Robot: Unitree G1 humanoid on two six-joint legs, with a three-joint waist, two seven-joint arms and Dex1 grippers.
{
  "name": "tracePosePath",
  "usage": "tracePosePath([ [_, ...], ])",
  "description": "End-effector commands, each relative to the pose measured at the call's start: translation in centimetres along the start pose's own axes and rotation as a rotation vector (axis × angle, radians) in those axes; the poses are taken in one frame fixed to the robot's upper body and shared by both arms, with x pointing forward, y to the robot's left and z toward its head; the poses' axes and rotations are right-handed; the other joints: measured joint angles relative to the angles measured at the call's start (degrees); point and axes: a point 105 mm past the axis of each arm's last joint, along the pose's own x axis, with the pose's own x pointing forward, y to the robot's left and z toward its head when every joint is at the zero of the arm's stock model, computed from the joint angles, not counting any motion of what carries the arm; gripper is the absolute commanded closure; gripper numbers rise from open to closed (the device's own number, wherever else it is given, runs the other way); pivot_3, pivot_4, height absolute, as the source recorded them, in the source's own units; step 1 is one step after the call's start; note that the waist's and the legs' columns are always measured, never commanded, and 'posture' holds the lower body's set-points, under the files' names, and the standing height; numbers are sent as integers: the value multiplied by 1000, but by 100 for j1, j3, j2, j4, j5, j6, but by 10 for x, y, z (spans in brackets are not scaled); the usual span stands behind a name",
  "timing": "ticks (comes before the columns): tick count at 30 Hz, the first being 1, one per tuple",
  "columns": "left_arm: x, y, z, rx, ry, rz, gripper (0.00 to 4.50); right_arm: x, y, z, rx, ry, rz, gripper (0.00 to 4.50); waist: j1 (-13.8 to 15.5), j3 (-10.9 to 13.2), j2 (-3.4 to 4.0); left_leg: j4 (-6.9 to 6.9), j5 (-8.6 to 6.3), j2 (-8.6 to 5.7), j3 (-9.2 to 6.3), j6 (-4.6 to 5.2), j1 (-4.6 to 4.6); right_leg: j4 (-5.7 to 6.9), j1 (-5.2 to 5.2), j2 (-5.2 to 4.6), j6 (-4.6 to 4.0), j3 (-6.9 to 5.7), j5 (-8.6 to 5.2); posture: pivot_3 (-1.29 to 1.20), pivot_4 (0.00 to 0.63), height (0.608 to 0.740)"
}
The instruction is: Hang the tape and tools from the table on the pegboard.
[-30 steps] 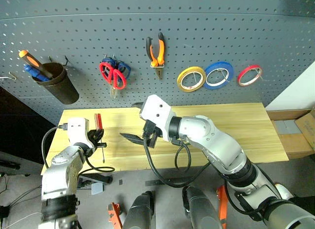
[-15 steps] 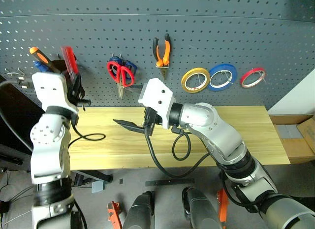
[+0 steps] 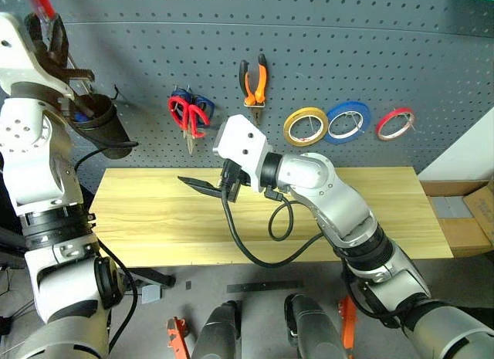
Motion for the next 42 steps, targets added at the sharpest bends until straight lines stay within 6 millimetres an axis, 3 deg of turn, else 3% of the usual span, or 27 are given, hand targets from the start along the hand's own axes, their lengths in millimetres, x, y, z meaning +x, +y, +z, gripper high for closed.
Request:
tracePosePath([
  [1, 4, 15, 14, 27, -58, 41, 3720, -1, -4, 16, -40, -55, -17, 0, -2, -2, -3, 0, 0, 0, 0, 0, 0, 1, 0, 0, 0, 0, 1, -62, 157, 740],
  [6, -6, 21, -14, 67, 5, 73, 3720, -2, -4, 14, -38, -47, -18, 0, -6, -11, -8, 1, 0, 1, 1, 0, 0, 3, -1, 0, -1, 2, 2, -57, 159, 740],
  [10, -7, 13, -31, 70, 31, 55, 3720, -2, -4, 14, -34, -49, -15, 0, -2, -19, -20, 1, 0, 1, -3, 1, 1, 8, -3, 0, -4, -1, 4, -54, 158, 740],
  [17, -7, 0, -35, 42, 9, 43, 1383, -2, -2, 15, -27, -50, -12, 0, -4, -43, -49, 5, -2, 0, -9, 4, 0, 8, -1, 0, -6, -4, 10, -72, 162, 740],
  [21, -9, 0, -19, 17, -58, 87, 26, -4, -3, 15, -24, -52, -20, 0, -6, -43, -49, 5, -1, 2, -9, 4, 1, 10, -2, 1, -7, -3, 11, -81, 162, 740],
  [26, -15, -24, 13, -31, -122, 35, 26, -22, -17, 22, 38, -98, -78, 0, -7, -50, -56, 6, 0, 2, -9, 2, -1, 9, -2, 0, -7, -1, 12, -74, 159, 740],
  [28, -21, -36, 17, -55, -103, -10, 26, -31, -21, 22, 53, -104, -96, 0, -5, -68, -56, 6, 0, 1, -7, 2, 0, 9, 0, 0, -6, 1, 12, -70, 156, 740],
  [31, -42, -74, 7, -10, -15, -157, 26, -48, -30, 18, 88, -107, -153, 0, -4, -116, -44, 6, -2, 0, -5, 5, 2, 11, 1, 0, -6, 4, 12, -51, 140, 740],
  [33, -68, -103, -6, -59, 56, -255, 26, -62, -42, 2, 153, -81, -252, 0, -3, -193, -25, 5, -2, 0, -4, 5, 2, 10, 4, 2, -6, 5, 12, -48, 136, 740],
  [35, -90, -119, -23, -83, 152, -282, 26, -75, -38, -19, 159, -24, -284, 0, 5, -250, -24, 2, -4, -1, 1, 9, 7, 3, 10, 2, -6, 11, 12, -43, 127, 740],
  [37, -101, -127, -31, -90, 198, -297, 26, -80, -30, -30, 155, 0, -281, 0, 15, -259, -24, 7, -5, 1, 0, 11, 11, 5, 18, 10, -4, 12, 13, -40, 119, 740],
  [39, -114, -131, -41, -79, 217, -318, 26, -90, -19, -54, 198, 36, -332, 0, 18, -290, -15, 11, 6, 2, 12, 10, 13, 5, 18, 33, -10, 22, 17, -42, 110, 740],
  [42, -128, -137, -52, -38, 224, -337, 26, -106, -20, -87, 144, 116, -496, 0, 6, -342, -1, -2, 5, 16, 48, 4, 65, -1, 60, 62, -18, 42, 20, -48, 95, 740],
])
